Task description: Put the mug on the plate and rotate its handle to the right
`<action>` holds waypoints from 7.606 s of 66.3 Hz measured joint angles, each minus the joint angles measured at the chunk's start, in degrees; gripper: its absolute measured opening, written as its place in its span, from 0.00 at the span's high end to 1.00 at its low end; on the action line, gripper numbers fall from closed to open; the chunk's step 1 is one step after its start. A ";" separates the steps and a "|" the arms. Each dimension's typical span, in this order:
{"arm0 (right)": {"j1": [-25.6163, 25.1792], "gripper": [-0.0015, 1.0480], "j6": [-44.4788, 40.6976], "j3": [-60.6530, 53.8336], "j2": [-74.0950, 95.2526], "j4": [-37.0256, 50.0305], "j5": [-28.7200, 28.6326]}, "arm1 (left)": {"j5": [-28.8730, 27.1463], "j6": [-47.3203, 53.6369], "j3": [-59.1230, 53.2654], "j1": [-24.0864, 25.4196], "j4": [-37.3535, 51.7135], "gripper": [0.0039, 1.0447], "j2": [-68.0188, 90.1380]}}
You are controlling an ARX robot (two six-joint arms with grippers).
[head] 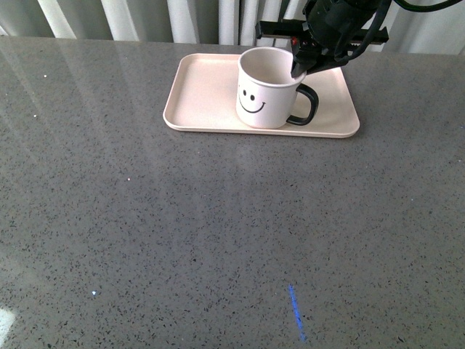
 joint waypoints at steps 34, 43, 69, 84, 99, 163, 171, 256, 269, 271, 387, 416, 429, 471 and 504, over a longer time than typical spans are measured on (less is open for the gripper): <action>-1.25 0.98 -8.37 3.26 -2.80 -3.80 -3.48 | 0.00 0.00 0.00 0.00 0.00 0.09 0.00; -2.67 0.98 -16.48 6.19 -3.80 -4.87 -6.88 | 0.00 0.00 0.00 0.00 0.00 0.09 0.00; -5.31 0.98 -32.68 14.82 1.27 -9.97 -15.26 | 0.00 0.00 0.00 0.00 0.00 0.09 0.00; -6.10 0.98 -38.36 20.68 6.29 -13.62 -16.61 | 0.00 0.00 0.00 0.00 0.00 0.09 0.00; -6.08 0.98 -40.79 25.53 10.19 -16.68 -18.36 | 0.00 0.00 0.00 0.00 0.00 0.09 0.00; -5.18 0.98 -43.32 31.45 14.19 -20.83 -19.12 | 0.00 0.00 0.00 0.00 0.00 0.09 0.00; -5.18 0.98 -43.43 31.21 14.19 -20.79 -19.12 | 0.00 0.00 0.00 0.00 0.00 0.09 0.00; -4.81 0.78 -45.90 29.16 14.75 -20.41 -17.75 | 0.00 0.00 0.00 0.00 0.00 0.09 0.00; -4.76 0.52 -46.10 29.90 15.47 -21.24 -17.70 | 0.00 0.00 0.00 0.00 0.00 0.09 0.00; -4.74 0.47 -46.12 30.38 15.72 -21.44 -17.73 | 0.00 0.00 0.00 0.00 0.00 0.09 0.00; -9.33 0.98 -7.82 -94.27 -61.00 87.34 0.52 | 0.00 0.00 0.00 0.00 0.00 0.09 0.00; -9.33 0.98 -7.82 -105.39 -75.12 83.62 0.52 | 0.00 0.02 0.00 0.00 0.00 0.09 0.00; -9.33 0.98 -7.82 -107.34 -84.06 76.91 0.55 | 0.00 0.00 0.00 0.00 0.00 0.09 0.00; -9.33 0.98 -7.82 -108.28 -110.03 53.81 0.55 | 0.00 0.00 0.00 0.00 0.00 0.09 0.00; -9.33 0.98 -7.82 -108.28 -122.20 41.86 0.55 | 0.00 0.00 0.00 0.00 0.00 0.09 0.00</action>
